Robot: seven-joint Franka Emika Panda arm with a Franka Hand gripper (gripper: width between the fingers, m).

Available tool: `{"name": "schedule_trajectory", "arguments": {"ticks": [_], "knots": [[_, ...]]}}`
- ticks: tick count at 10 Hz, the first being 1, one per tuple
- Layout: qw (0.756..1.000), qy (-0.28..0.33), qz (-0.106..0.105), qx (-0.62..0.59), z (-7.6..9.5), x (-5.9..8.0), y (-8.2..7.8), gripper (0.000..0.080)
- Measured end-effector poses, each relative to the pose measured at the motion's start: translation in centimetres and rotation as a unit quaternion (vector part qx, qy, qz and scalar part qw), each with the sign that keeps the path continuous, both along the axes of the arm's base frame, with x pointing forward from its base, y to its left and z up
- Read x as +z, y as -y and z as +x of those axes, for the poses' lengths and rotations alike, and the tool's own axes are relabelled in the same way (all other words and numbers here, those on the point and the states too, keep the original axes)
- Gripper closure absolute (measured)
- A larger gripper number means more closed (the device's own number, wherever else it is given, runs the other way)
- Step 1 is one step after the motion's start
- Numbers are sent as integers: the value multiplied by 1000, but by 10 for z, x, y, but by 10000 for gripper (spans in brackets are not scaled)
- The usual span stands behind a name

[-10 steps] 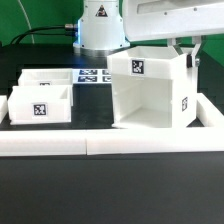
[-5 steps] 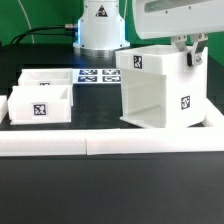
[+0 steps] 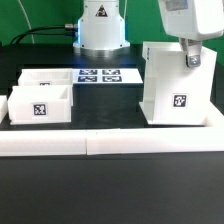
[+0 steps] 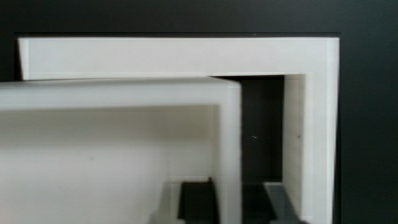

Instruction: Assemble drawer

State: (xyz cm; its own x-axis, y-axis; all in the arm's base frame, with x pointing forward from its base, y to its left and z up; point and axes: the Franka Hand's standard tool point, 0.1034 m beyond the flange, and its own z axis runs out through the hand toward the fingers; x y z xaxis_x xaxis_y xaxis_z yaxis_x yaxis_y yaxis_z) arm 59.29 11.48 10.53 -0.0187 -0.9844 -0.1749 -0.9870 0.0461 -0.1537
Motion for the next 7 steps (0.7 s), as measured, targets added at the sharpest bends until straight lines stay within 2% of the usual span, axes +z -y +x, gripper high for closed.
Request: {"name": "schedule_trajectory", "arguments": {"ticks": [4, 7], "knots": [[1000, 5, -1, 24, 1, -1, 1, 761], [999, 11, -3, 53, 23, 0, 2, 761]]}}
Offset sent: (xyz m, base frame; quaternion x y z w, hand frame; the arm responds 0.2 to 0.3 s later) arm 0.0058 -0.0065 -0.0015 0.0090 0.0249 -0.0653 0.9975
